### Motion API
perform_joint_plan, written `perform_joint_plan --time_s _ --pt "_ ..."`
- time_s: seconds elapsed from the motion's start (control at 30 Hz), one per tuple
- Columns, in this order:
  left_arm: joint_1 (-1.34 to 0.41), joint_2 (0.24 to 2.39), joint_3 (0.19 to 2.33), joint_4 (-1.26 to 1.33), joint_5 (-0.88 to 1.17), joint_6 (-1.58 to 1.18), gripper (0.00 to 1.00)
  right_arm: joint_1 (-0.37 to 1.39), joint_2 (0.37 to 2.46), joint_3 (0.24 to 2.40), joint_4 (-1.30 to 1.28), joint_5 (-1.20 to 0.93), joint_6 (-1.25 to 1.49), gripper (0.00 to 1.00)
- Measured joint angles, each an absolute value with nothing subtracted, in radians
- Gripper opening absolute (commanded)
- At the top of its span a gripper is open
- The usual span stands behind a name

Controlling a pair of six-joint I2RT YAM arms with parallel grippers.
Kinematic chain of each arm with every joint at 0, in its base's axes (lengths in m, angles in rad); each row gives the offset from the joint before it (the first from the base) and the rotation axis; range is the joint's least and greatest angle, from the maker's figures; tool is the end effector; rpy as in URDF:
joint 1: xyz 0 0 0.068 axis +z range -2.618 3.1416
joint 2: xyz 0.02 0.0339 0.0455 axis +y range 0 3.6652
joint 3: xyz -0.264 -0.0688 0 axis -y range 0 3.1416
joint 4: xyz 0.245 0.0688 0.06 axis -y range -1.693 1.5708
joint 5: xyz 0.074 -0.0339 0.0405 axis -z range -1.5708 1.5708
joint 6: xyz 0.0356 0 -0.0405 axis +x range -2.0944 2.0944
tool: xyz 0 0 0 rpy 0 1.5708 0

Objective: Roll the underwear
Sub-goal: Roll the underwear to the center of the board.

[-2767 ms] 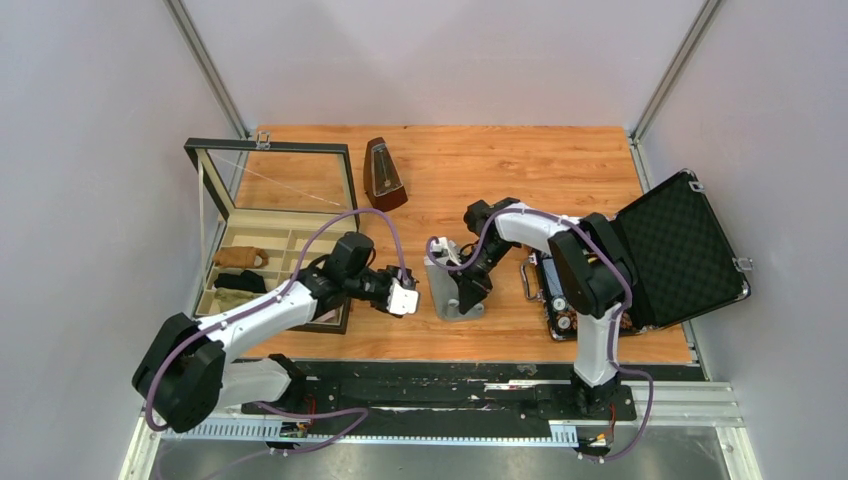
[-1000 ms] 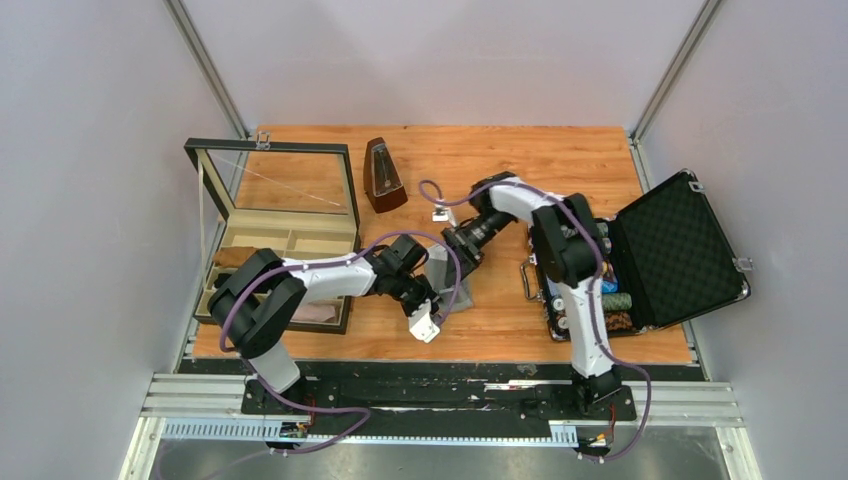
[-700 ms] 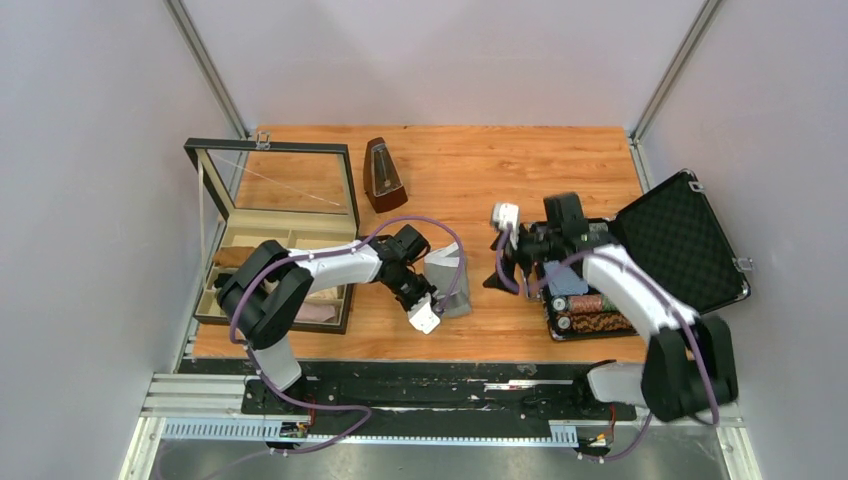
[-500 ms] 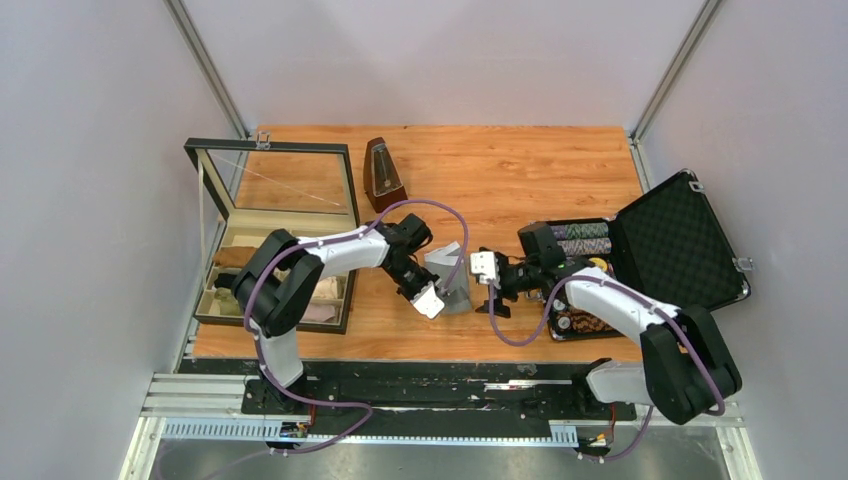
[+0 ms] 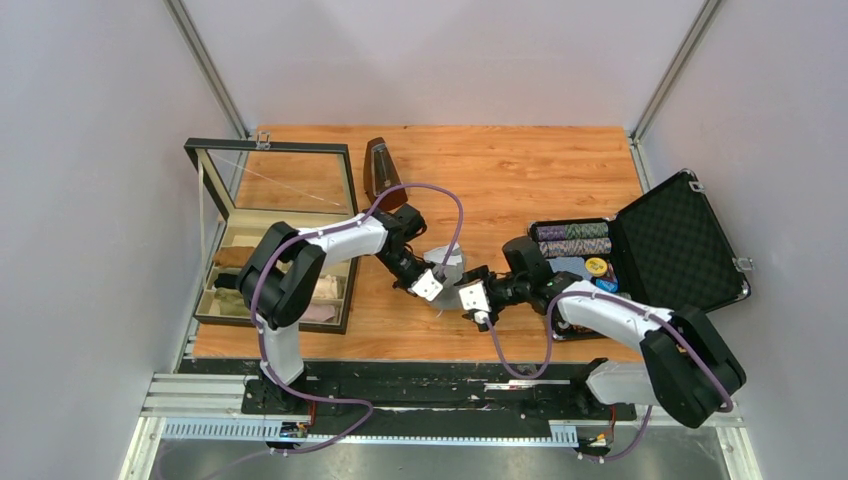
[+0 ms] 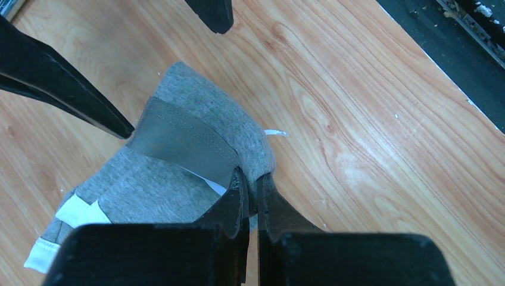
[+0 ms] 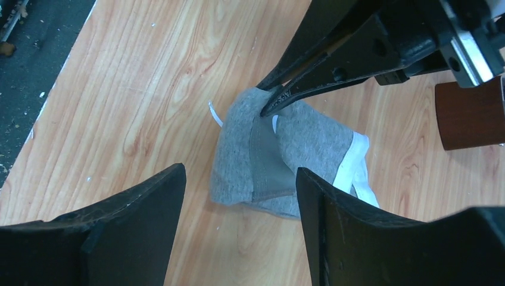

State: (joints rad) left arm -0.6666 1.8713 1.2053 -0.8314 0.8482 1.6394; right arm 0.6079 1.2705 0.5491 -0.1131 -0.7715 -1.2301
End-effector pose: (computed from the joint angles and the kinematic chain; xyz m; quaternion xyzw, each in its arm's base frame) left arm 0.2468 -0.2281 0.1642 0.8386 0.3558 -0.3479 0.2218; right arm 0.1765 0.1531 0.1752 -0.7694 0.4167 0.2321 0.4249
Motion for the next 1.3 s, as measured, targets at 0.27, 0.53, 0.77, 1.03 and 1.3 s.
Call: perform_joint_plan --time_s 0.27,0.53,0.77,1.03,1.3 --pt "-0.665 1.880 1.206 -0.836 0.863 1.637 0.00 0.645 1.419 0.548 0.047 -0.719 -1.212 0.62" --pt "-0.652 1.880 1.206 -0.839 0.872 1.636 0.00 0.657 1.466 0.542 0.121 -0.682 -1.205 0.65" --pt "-0.646 1.880 1.206 -0.838 0.886 1.623 0.00 0.662 1.466 0.529 0.128 -0.682 -1.221 0.57" --pt "-0.640 1.880 1.206 -0.837 0.887 1.621 0.00 0.688 1.494 0.529 0.155 -0.640 -1.221 0.48" --pt "-0.625 1.874 1.189 -0.804 0.908 1.592 0.00 0.698 1.522 0.586 0.071 -0.592 -1.158 0.15"
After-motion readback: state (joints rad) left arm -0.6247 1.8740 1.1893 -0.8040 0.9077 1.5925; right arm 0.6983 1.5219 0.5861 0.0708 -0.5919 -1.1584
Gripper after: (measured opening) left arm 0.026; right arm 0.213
